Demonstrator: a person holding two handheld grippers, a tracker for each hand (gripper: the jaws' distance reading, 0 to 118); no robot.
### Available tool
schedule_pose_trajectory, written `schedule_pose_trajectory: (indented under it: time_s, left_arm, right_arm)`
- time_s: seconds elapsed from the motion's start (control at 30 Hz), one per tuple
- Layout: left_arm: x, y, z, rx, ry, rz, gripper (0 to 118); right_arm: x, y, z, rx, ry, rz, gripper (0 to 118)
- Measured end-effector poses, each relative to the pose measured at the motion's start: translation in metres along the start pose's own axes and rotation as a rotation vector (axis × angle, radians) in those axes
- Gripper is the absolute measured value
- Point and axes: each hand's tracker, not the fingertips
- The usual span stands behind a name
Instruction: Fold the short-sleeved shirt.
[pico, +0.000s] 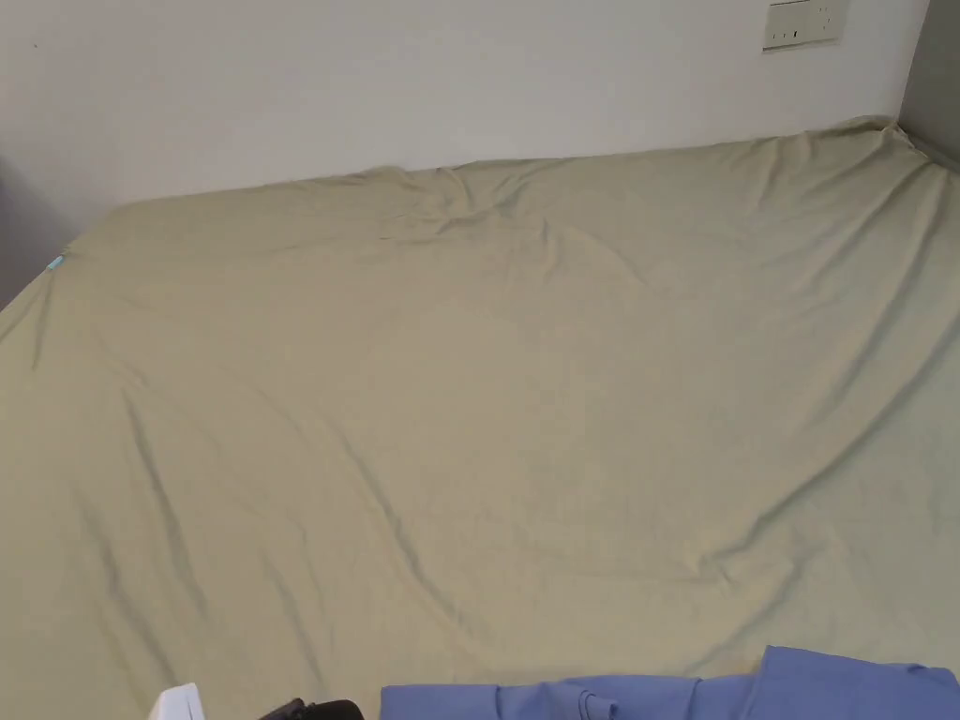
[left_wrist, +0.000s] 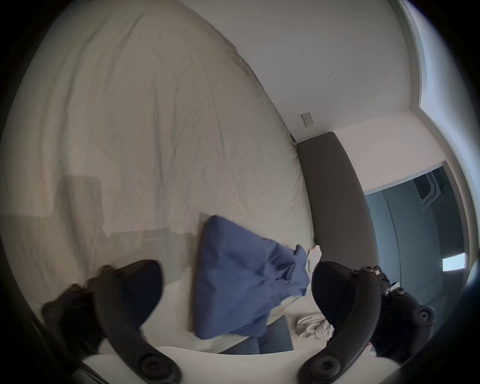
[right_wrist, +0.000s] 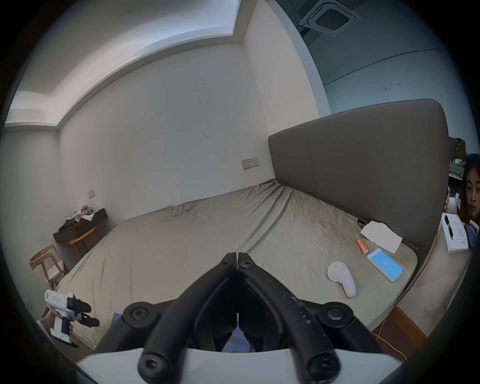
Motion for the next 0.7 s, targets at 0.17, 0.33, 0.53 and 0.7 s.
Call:
schedule_pose_trajectory:
  time_s: [0.17, 0.33, 0.53, 0.7]
  left_arm:
    - [-0.014, -0.005, -0.044, -0.138, -0.066, -0.01, 112]
    - [0.024, -0.02, -0.05, -0.113, -0.108, 0.001, 82]
    - [0.014, -0.025, -0.061, -0.148, 0.036, -0.093, 12]
    - [0.004, -0.005, -0.039, -0.122, 0.002, -0.034, 9]
  right_arm:
    - [-0.002, 0.001, 0.002, -0.007, -0.012, 0.009, 1]
    - [-0.004, 0.003, 0.002, -0.009, -0.015, 0.013, 1]
    - [-0.008, 0.004, 0.0, -0.006, -0.005, 0.022, 1]
    - [-0.006, 0.003, -0.001, -0.01, -0.007, 0.027, 1]
